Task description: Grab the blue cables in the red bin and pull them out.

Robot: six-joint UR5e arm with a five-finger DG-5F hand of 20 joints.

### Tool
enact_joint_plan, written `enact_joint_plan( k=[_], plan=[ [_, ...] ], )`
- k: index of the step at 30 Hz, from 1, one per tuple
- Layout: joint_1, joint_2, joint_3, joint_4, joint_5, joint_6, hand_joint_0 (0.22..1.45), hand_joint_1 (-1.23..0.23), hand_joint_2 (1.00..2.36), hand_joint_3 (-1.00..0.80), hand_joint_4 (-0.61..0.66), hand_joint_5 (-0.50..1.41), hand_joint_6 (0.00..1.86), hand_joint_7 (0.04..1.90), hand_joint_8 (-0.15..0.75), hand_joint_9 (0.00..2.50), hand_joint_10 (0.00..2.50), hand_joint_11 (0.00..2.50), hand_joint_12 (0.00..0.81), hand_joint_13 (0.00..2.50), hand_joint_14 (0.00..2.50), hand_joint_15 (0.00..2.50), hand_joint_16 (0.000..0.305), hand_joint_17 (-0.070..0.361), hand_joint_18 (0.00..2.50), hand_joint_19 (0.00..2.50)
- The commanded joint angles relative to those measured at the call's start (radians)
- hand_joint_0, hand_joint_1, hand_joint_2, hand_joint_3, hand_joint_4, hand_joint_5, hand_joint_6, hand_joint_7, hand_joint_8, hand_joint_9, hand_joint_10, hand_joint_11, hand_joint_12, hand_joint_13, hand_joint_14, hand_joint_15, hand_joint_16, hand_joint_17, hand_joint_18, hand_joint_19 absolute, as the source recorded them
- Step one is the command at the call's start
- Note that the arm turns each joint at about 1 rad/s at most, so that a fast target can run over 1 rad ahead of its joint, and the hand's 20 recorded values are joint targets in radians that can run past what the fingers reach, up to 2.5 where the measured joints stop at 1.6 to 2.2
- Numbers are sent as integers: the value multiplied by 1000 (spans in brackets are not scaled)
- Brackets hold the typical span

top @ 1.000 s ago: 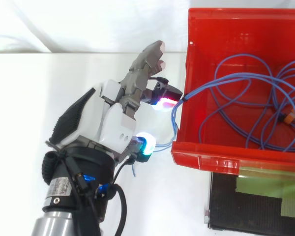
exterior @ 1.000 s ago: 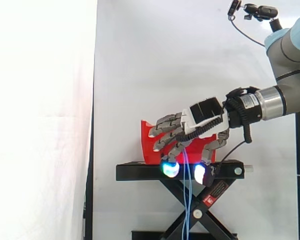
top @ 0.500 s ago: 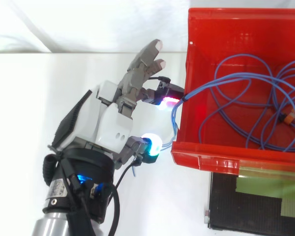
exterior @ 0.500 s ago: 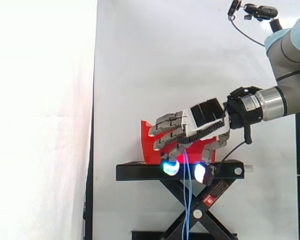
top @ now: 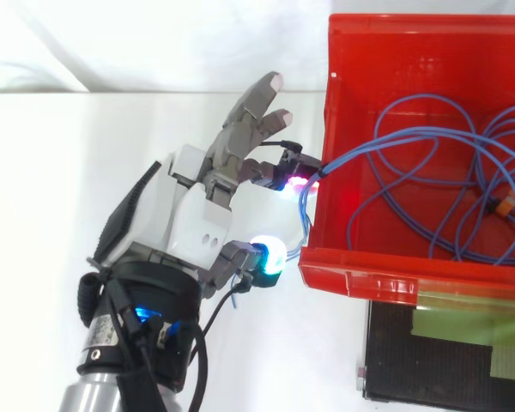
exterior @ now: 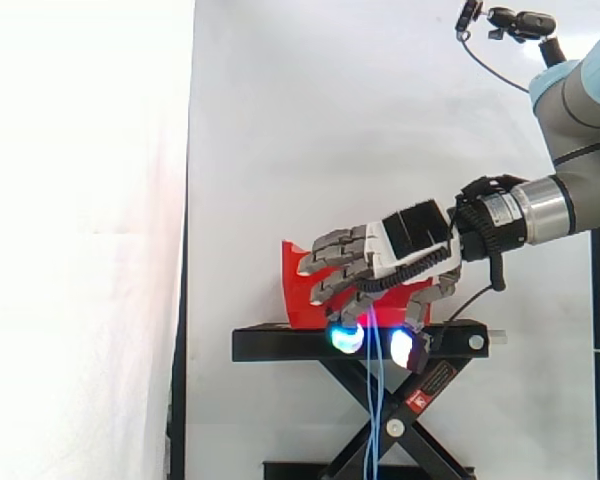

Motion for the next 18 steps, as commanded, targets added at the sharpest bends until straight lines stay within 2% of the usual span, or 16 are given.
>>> enact_joint_plan(
  k=[1, 18],
  plan=[
    [-1, 1, 0, 5, 0, -9, 788, -887, 1000, -1000, 200, 765, 7, 643, 271, 510, 8, 248, 333, 201, 7, 214, 48, 108, 7, 295],
    [2, -1, 0, 22, -9, -43, 799, -884, 1000, -1000, 209, 803, 6, 652, 271, 525, 9, 255, 330, 213, 8, 221, 47, 106, 35, 309]
  ],
)
